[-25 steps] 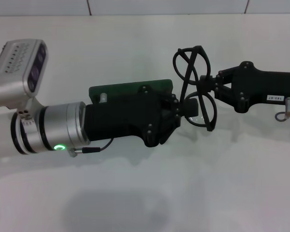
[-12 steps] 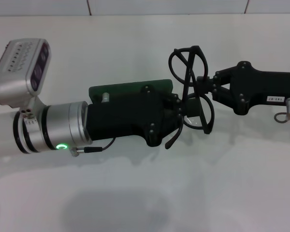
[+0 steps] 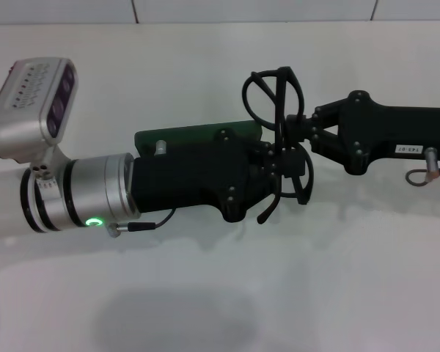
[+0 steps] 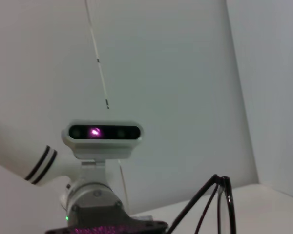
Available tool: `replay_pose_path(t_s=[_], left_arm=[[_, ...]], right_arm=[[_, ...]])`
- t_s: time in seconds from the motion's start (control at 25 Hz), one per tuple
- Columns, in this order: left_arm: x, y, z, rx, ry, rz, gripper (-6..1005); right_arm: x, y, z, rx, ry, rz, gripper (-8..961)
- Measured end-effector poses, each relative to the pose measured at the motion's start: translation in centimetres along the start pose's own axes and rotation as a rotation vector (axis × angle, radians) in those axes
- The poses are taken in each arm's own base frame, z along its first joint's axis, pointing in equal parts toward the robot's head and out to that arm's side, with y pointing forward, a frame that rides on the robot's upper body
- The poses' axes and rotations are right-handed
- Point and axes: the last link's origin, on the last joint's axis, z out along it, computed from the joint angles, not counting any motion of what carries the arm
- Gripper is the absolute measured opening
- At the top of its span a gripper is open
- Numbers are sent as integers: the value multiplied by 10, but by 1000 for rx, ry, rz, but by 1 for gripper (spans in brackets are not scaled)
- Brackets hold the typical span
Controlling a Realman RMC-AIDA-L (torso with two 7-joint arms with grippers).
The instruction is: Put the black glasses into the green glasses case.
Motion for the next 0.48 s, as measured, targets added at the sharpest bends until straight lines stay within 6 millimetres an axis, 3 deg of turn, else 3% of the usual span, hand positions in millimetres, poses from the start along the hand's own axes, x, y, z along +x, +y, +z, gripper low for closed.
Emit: replay_pose_path(t_s=[0.48], left_arm=[[0, 0, 0, -1, 1, -2, 14]], right_arm=[[-9, 7, 10, -58, -60, -9, 68]])
